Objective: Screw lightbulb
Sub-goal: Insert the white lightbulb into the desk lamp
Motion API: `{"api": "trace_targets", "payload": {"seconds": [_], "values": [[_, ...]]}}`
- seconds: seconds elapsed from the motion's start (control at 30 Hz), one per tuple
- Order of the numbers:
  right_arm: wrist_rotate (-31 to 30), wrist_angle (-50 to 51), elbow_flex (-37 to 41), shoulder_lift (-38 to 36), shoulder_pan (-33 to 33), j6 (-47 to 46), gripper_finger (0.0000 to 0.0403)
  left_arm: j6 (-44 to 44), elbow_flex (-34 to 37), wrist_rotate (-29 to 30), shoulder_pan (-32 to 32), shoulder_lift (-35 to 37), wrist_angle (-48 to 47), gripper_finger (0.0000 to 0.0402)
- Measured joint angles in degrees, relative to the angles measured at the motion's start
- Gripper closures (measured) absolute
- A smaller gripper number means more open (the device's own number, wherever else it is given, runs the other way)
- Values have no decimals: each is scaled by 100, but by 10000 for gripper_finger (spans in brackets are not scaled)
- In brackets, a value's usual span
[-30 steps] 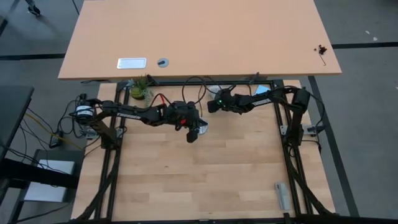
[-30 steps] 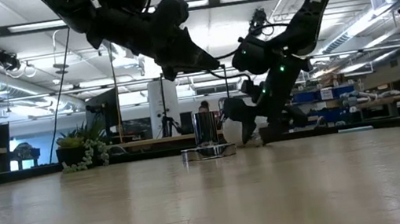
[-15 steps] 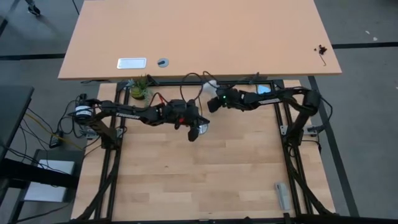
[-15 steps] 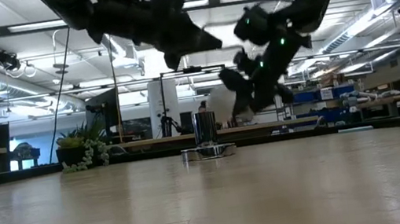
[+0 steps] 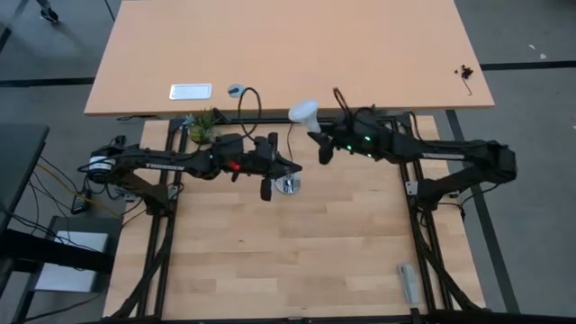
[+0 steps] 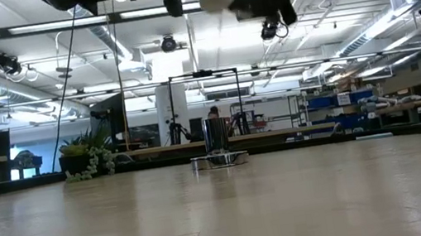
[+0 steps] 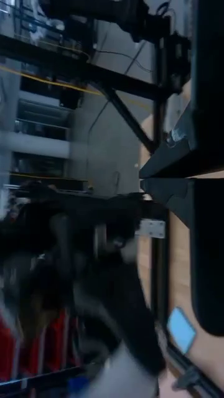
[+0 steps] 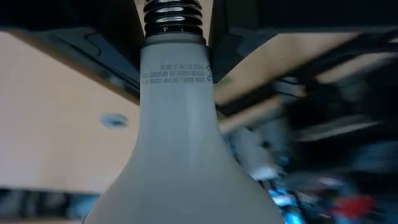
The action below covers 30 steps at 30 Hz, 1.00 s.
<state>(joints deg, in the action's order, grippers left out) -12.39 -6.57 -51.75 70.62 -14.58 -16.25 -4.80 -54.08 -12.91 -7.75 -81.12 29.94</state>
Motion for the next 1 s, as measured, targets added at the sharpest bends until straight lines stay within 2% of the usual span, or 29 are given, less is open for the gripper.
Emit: {"api": "trace_targets", "payload": {"seconds": [0.13,0.3,0.5,0.63,0.83,1.0], "values": [[-141,-357,0,-199,631,356,256,7,0,-72,0,-4,235,401],[-272,-1035,0,-85,1284,746,256,-74,0,-89,9,-17,356,401],[-317,-1587,2,141,1646,984,256,-82,0,-134,210,-17,649,393],[-321,-1702,0,197,1699,1049,256,-7,0,-52,317,-15,847,361],[-408,-1830,2,202,1798,1284,256,4,0,154,343,-15,934,290],[-701,-1830,2,182,1944,1417,256,4,0,110,345,-15,930,238]]}}
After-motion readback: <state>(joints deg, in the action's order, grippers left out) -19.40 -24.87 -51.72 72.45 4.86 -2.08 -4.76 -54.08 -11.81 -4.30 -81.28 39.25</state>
